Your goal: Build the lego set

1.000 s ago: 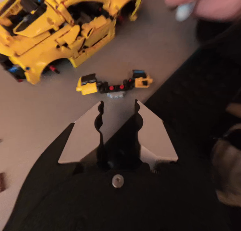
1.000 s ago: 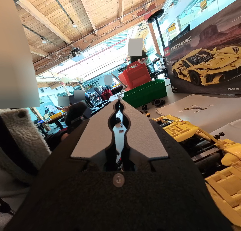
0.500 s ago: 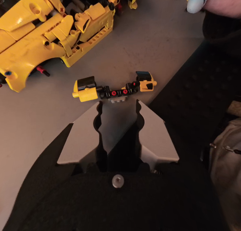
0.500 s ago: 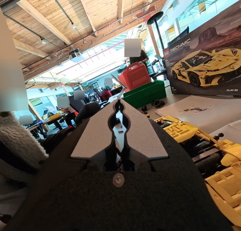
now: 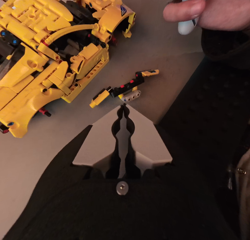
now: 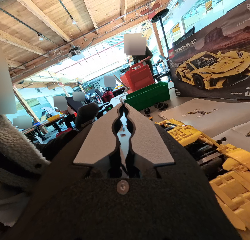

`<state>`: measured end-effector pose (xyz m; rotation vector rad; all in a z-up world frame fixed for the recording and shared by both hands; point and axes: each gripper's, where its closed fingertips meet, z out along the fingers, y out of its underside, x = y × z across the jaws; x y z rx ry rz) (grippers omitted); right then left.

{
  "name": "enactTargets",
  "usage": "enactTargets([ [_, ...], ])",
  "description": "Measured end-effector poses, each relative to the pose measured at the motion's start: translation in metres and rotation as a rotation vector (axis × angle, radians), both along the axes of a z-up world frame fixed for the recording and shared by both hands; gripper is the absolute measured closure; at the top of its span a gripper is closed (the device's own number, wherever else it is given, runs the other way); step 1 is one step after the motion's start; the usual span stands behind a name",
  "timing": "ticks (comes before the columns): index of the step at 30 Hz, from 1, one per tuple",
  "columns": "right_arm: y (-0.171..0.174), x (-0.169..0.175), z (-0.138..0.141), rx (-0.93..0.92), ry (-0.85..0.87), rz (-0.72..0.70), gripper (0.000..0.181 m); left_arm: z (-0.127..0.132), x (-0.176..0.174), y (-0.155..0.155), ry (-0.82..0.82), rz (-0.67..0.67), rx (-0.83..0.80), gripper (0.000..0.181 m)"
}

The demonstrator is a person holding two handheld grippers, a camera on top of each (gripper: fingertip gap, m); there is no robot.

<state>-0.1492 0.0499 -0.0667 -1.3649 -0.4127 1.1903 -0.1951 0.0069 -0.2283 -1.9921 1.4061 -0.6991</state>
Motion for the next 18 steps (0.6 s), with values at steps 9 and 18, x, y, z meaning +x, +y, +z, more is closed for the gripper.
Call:
enactTargets([
  [9,0.004,0.011,0.001,-0.005,-0.002,-0.026,0.181,0.013,0.01,-0.014,-0.044,0.115,0.021,0.138],
  [18,0.001,0.006,0.0,-0.002,-0.01,-0.008,0.181,-0.011,0.023,-0.007,0.088,0.278,-0.1,0.126],
])
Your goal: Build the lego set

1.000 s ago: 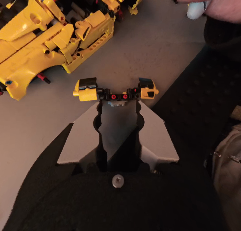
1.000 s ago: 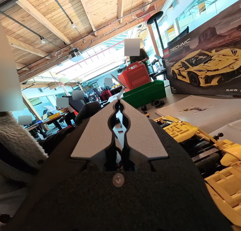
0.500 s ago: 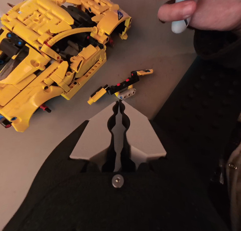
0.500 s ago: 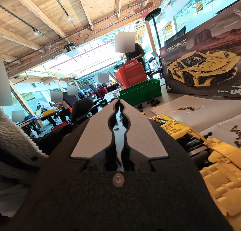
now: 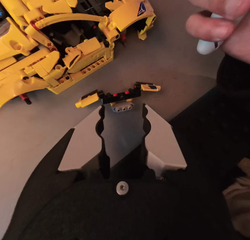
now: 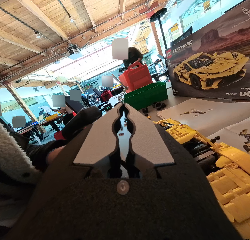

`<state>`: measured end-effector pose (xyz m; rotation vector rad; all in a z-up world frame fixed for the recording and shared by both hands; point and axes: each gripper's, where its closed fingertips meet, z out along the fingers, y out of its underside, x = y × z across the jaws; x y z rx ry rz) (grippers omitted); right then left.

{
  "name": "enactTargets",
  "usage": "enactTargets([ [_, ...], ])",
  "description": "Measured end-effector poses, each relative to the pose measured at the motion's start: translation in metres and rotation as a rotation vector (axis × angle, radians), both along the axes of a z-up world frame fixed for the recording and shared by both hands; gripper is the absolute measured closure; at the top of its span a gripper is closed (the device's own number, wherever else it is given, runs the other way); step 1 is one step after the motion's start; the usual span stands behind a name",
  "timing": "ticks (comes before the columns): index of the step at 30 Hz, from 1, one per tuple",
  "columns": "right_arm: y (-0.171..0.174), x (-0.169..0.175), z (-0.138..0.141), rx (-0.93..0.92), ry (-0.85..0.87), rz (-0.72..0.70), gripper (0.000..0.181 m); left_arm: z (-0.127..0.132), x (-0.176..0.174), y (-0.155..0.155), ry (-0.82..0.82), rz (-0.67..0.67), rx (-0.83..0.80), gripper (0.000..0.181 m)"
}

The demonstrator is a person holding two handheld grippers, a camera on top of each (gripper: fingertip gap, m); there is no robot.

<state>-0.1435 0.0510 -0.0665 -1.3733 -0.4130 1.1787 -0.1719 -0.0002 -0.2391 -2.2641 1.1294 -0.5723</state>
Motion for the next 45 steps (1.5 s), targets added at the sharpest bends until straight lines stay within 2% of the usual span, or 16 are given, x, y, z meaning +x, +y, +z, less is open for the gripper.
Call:
enactTargets([
  [3,0.0,0.002,0.001,-0.003,0.016,0.001,0.181,-0.003,0.009,0.001,0.01,-0.01,0.016,0.125],
  [7,-0.001,0.002,0.002,-0.002,0.022,0.004,0.181,-0.005,0.012,0.021,0.064,0.03,0.112,0.126],
  [8,-0.001,0.002,0.003,0.0,0.022,0.004,0.181,-0.004,0.013,0.027,0.057,0.029,0.132,0.136],
  [11,-0.001,0.003,0.004,0.003,0.028,0.004,0.181,0.0,0.02,0.032,-0.033,0.015,0.083,0.137],
  [12,-0.001,0.004,0.005,0.004,0.03,0.004,0.181,0.001,0.021,0.031,-0.066,0.01,0.05,0.144],
  [15,-0.002,0.006,0.007,0.009,0.037,-0.002,0.181,0.016,0.017,0.028,-0.169,0.001,0.03,0.145],
  [18,-0.003,0.007,0.009,0.015,0.051,0.003,0.181,0.04,0.011,0.009,-0.31,-0.109,0.031,0.145],
  [20,-0.007,0.004,0.013,0.041,0.05,0.014,0.181,0.066,-0.001,0.002,-0.446,-0.184,0.089,0.145],
  [22,-0.016,-0.003,0.021,0.106,0.037,0.034,0.181,0.101,-0.02,0.002,-0.664,-0.227,0.099,0.145],
  [25,-0.039,-0.027,0.032,0.261,-0.035,0.074,0.181,0.146,-0.056,0.007,-0.961,-0.276,0.013,0.146],
  [28,-0.066,-0.055,0.039,0.478,-0.13,0.073,0.181,0.158,-0.075,0.004,-1.05,-0.349,-0.058,0.145],
  [31,-0.082,-0.08,0.032,0.648,-0.266,0.048,0.181,0.161,-0.085,-0.003,-1.131,-0.402,-0.122,0.145],
  [34,-0.086,-0.089,0.028,0.743,-0.334,0.004,0.181,0.161,-0.088,-0.008,-1.148,-0.44,-0.151,0.145],
  [39,-0.084,-0.088,0.026,0.839,-0.379,-0.07,0.181,0.152,-0.088,-0.005,-1.078,-0.439,-0.076,0.145],
  [43,-0.066,-0.084,0.032,0.9,-0.458,-0.174,0.181,0.166,-0.103,0.016,-1.103,-0.389,0.079,0.145],
  [45,-0.051,-0.082,0.04,0.865,-0.483,-0.158,0.181,0.173,-0.111,0.033,-1.115,-0.365,0.142,0.146],
])
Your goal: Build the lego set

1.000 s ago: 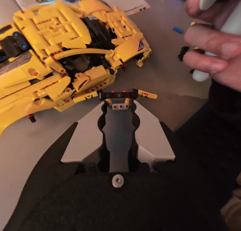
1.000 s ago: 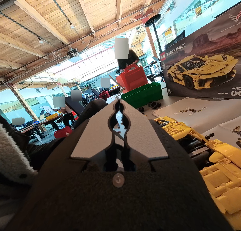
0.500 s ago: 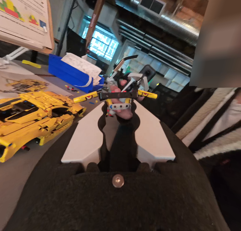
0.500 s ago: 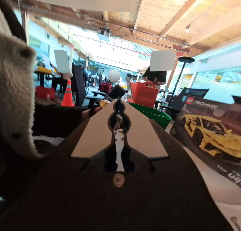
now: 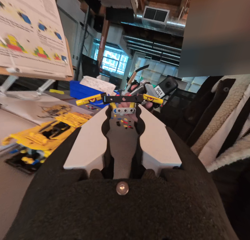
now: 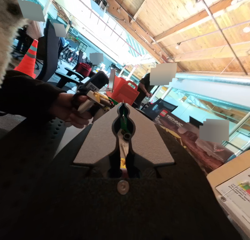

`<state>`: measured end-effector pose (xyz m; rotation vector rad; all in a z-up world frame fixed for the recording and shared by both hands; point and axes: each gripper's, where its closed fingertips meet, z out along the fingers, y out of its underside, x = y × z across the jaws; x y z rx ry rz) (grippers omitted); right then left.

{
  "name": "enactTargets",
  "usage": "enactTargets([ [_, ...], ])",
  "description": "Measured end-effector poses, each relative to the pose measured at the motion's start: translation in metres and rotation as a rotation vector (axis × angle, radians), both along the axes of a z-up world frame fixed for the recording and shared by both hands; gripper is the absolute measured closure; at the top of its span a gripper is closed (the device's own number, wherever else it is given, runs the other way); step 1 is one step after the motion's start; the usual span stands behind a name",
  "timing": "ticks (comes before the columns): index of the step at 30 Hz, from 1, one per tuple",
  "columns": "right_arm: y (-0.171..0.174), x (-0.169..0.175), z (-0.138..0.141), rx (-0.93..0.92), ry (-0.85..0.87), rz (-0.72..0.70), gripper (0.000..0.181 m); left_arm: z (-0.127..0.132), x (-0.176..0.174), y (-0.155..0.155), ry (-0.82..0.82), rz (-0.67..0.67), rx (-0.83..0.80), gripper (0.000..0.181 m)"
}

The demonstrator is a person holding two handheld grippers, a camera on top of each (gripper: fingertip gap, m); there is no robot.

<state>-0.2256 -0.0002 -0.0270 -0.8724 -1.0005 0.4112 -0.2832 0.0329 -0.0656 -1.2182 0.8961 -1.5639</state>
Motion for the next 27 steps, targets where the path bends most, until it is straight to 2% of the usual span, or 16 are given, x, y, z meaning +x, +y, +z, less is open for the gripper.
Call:
enactTargets([
  [2,0.016,-0.001,0.005,-0.054,-0.027,0.034,0.181,0.005,-0.007,0.021,0.01,0.036,0.004,0.146],
  [5,0.051,-0.008,-0.003,-0.1,-0.107,0.058,0.181,0.001,-0.014,0.05,0.019,0.075,-0.03,0.146],
  [7,0.07,-0.011,-0.012,-0.114,-0.076,0.05,0.181,-0.011,-0.013,0.059,0.005,0.069,-0.1,0.146],
  [9,0.076,-0.011,-0.018,-0.094,0.003,0.022,0.181,-0.018,-0.012,0.055,-0.013,0.002,-0.2,0.146],
  [10,0.073,-0.012,-0.021,-0.052,0.038,0.012,0.181,-0.016,-0.014,0.051,-0.027,-0.015,-0.197,0.146],
  [12,0.057,-0.023,-0.04,0.039,-0.091,0.012,0.181,-0.012,-0.018,0.051,-0.047,0.003,-0.162,0.146],
  [13,0.057,-0.023,-0.043,0.11,-0.13,-0.041,0.181,-0.012,-0.019,0.051,-0.056,-0.007,-0.167,0.146],
  [16,0.051,-0.023,-0.035,0.204,-0.125,-0.068,0.181,-0.01,-0.021,0.051,-0.081,-0.043,-0.202,0.146],
  [19,0.045,-0.021,-0.028,0.277,-0.145,-0.088,0.181,-0.012,-0.018,0.045,-0.057,-0.047,-0.166,0.146],
  [27,0.023,-0.028,-0.022,0.332,-0.142,-0.024,0.181,-0.014,-0.006,0.03,-0.003,-0.072,-0.065,0.146],
])
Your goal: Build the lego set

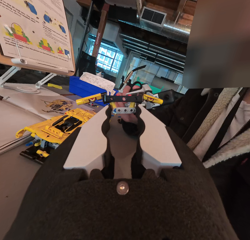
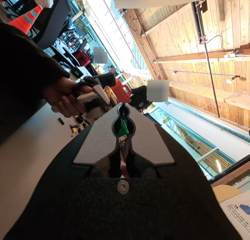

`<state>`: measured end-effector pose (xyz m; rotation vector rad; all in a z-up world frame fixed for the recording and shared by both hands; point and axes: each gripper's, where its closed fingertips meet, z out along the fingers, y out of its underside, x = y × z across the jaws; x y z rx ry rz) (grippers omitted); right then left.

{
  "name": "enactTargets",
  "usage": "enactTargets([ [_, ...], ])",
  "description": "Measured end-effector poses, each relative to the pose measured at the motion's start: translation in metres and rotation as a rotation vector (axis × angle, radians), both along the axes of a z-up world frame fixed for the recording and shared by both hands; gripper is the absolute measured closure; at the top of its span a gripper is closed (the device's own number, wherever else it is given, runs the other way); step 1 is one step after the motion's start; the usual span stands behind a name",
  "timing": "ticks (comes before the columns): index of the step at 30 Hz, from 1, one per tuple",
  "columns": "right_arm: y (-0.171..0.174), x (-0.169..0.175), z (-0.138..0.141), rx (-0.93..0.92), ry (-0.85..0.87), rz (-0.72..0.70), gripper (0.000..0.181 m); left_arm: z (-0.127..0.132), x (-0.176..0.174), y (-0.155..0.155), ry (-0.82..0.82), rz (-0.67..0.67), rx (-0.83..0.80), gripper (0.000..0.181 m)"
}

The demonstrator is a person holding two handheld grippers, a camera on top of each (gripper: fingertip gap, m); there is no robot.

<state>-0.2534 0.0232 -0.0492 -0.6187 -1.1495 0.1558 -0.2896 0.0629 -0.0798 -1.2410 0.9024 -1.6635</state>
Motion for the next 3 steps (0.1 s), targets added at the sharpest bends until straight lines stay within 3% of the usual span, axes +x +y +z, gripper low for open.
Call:
enactTargets([
  [3,-0.0053,-0.0027,0.004,0.01,0.015,0.012,0.181,-0.0035,0.0048,-0.0033,0.021,-0.015,0.009,0.146],
])
